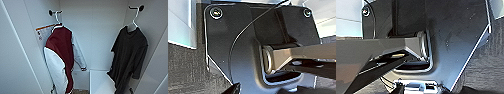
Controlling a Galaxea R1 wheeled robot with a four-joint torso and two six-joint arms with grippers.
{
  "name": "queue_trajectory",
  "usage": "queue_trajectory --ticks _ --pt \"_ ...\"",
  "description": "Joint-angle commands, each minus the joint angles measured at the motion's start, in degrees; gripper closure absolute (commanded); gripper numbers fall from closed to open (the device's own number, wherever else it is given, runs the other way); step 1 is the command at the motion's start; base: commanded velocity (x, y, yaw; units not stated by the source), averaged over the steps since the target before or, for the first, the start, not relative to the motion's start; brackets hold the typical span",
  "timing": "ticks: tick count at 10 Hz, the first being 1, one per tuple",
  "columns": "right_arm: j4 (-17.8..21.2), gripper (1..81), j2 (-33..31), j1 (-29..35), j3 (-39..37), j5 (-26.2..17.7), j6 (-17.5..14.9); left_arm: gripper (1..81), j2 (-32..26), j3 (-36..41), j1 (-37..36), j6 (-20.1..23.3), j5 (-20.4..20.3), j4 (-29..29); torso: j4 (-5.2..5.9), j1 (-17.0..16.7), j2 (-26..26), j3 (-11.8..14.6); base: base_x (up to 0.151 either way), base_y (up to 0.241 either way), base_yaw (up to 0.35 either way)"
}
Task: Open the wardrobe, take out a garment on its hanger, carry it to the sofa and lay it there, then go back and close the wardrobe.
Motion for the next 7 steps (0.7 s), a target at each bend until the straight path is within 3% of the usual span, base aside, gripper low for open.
queue_trajectory --ticks 1,5,7 --pt "0.2 1.0 0.1 1.8 -0.4 -3.7 0.3 1.0 -0.2 0.2 -1.7 -0.2 3.1 0.4 0.0 0.0 0.0 0.0 0.09 0.0 0.0" --pt "-0.1 1.0 0.2 1.6 -0.5 -3.7 0.2 1.0 -0.2 0.2 -1.7 -0.2 3.1 0.4 0.02 0.0 0.0 0.0 0.077 0.0 0.0" --pt "-0.2 1.0 0.2 1.5 -0.4 -3.6 0.1 1.0 0.0 0.2 -1.7 -0.2 3.1 0.3 0.02 0.0 0.0 0.0 0.0 0.0 0.0"
